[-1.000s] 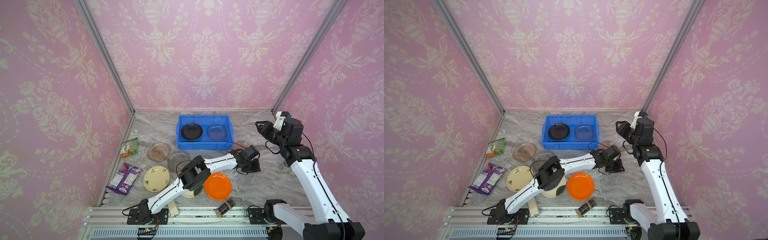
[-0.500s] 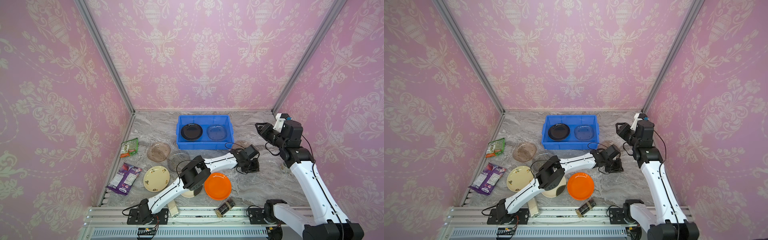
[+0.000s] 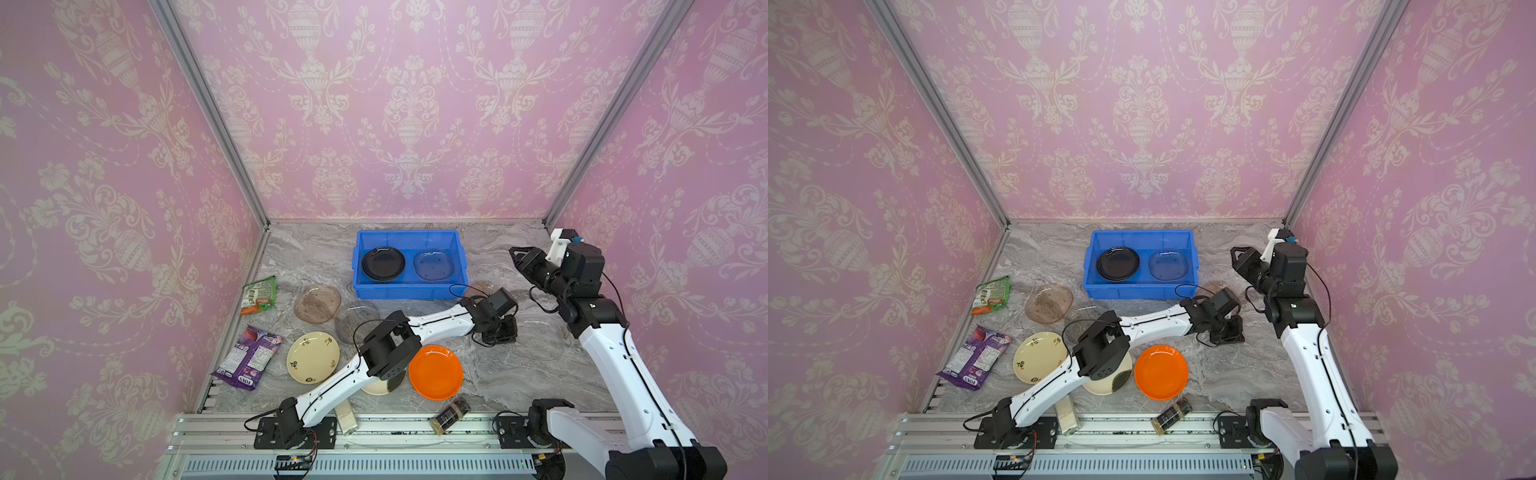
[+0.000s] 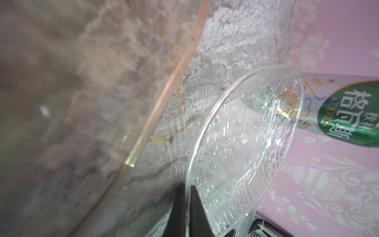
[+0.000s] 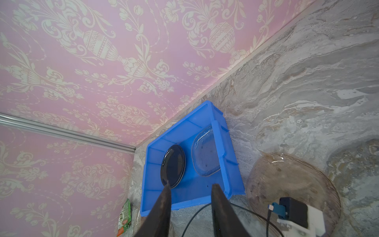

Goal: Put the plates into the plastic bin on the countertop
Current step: 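Grasp the clear ribbed glass plate's rim with the left gripper and tilt it up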

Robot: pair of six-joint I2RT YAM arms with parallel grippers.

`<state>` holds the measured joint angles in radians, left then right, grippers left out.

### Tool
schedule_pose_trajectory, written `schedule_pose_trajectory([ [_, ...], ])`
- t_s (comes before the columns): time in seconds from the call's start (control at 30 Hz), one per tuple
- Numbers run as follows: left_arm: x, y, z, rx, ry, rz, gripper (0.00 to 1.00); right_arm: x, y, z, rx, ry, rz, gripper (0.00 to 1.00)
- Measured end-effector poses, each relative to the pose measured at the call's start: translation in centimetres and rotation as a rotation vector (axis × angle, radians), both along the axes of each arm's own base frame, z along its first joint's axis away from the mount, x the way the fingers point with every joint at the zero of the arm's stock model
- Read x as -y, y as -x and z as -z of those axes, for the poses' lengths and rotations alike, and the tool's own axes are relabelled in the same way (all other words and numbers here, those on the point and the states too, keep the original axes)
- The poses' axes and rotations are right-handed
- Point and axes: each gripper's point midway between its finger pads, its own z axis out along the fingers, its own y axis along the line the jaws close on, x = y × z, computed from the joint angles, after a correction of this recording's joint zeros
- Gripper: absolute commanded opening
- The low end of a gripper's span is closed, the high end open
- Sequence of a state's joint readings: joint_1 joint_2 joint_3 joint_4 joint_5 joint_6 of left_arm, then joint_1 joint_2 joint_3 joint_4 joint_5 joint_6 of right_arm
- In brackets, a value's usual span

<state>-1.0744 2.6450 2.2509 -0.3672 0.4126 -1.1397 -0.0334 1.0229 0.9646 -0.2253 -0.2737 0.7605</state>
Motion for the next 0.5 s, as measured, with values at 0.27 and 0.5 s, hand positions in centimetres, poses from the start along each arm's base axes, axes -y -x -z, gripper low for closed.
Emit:
schedule_pose_trajectory([
  [0.27, -3.5, 0.1, -0.2, 0.005, -0.027, -0.003, 0.0, -0.2, 0.2, 0.3, -0.015, -0.002, -0.009, 0.33],
  [0.5, -7.3, -1.8, -5.7, 0.061, 0.047, 0.02, 0.0, -0.2, 0.6, -1.3, -0.018, 0.003, -0.014, 0.32],
])
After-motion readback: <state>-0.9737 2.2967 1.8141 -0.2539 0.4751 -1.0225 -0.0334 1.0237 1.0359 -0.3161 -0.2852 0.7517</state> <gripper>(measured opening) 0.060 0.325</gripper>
